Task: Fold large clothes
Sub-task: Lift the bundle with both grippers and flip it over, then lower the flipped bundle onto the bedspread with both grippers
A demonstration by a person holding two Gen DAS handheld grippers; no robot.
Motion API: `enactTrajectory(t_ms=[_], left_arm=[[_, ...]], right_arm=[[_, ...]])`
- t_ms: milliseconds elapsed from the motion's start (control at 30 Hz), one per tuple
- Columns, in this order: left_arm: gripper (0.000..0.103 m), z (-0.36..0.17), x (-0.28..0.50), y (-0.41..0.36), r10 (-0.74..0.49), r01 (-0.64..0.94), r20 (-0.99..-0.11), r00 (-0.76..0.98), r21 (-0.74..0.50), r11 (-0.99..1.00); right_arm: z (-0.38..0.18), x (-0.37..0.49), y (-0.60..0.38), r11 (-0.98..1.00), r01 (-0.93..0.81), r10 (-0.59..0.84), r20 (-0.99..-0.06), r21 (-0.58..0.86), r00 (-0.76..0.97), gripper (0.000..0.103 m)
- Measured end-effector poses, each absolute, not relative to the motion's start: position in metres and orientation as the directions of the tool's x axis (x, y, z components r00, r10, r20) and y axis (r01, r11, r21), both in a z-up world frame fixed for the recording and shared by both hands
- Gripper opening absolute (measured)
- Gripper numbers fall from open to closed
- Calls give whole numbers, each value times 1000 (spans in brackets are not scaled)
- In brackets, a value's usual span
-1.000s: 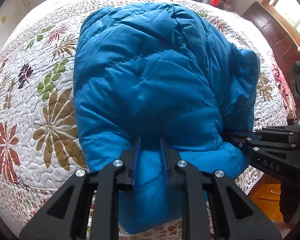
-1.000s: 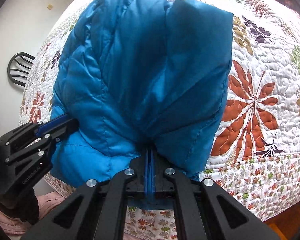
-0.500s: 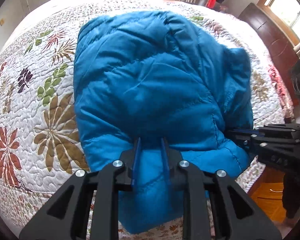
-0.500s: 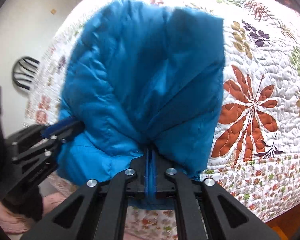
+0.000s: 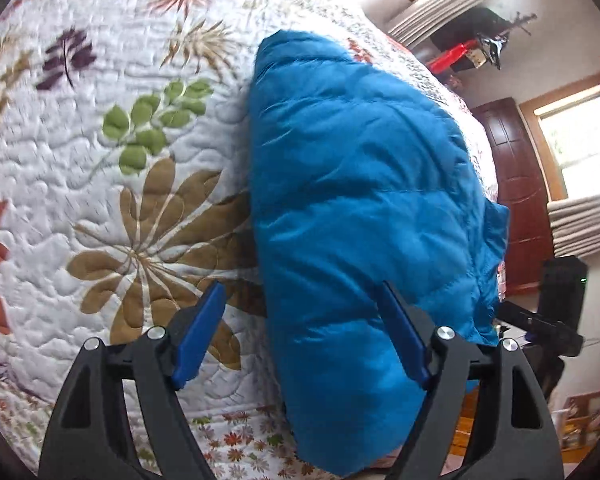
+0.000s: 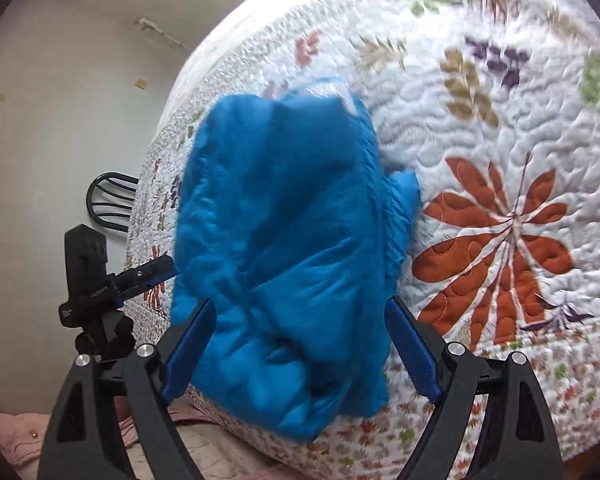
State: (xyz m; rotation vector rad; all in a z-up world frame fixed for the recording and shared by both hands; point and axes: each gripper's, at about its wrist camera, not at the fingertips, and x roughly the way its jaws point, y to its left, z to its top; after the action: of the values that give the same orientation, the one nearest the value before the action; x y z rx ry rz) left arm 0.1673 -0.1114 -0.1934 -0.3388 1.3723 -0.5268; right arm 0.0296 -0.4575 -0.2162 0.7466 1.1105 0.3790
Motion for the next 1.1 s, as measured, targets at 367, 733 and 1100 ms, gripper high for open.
enactTrajectory(t_ms=[367, 733, 1100], left_arm=[[86, -230, 176, -149, -682, 214, -731, 11, -665, 716], [49, -197, 165, -148, -758, 255, -647, 86, -721, 644], [49, -115, 207, -80, -764, 347, -573, 297, -680, 645]], right_arm=[[-274, 60, -459, 457, 42, 822, -440, 888, 361, 92], [-217, 44, -450, 476, -91, 815, -401, 874, 418, 52], [-111, 115, -395, 538, -319, 814, -382, 780, 438, 51]])
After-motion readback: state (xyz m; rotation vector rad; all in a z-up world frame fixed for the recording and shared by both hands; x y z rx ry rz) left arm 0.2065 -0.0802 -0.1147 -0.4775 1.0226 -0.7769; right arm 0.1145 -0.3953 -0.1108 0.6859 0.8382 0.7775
